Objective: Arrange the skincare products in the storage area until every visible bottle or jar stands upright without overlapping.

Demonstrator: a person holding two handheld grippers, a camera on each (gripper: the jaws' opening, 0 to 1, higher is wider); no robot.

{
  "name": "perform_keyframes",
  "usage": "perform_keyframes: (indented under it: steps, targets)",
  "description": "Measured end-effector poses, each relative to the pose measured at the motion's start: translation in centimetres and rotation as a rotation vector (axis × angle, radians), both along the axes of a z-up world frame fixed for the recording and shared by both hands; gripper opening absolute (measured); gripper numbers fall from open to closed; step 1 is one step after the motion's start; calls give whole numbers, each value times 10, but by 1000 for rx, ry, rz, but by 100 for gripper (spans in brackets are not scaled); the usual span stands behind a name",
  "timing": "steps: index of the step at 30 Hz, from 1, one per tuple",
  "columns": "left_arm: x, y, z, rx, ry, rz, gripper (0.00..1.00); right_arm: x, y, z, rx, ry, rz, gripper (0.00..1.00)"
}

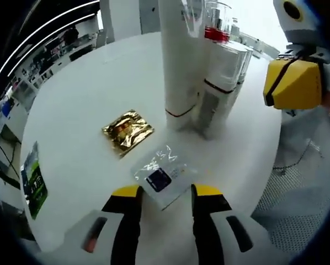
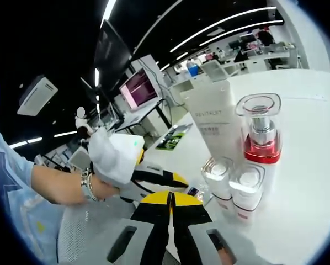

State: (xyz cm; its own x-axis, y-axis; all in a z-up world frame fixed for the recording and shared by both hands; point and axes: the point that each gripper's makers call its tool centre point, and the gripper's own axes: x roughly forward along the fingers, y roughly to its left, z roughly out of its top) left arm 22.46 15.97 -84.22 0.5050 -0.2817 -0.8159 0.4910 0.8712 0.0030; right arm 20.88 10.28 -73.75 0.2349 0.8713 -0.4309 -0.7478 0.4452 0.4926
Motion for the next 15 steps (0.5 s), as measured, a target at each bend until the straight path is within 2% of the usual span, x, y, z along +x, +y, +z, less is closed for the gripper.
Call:
perform_keyframes:
  steps: [7, 9, 15]
  targets:
    - [1, 0, 0, -1, 2, 5, 32, 0, -1, -1, -4, 0, -1, 0]
    - [0, 2, 2, -3, 20, 26, 32, 0, -1, 0, -4, -1, -2, 0]
    - [7, 2, 20, -60, -40, 58, 32, 1, -1, -2, -7, 3, -4, 0]
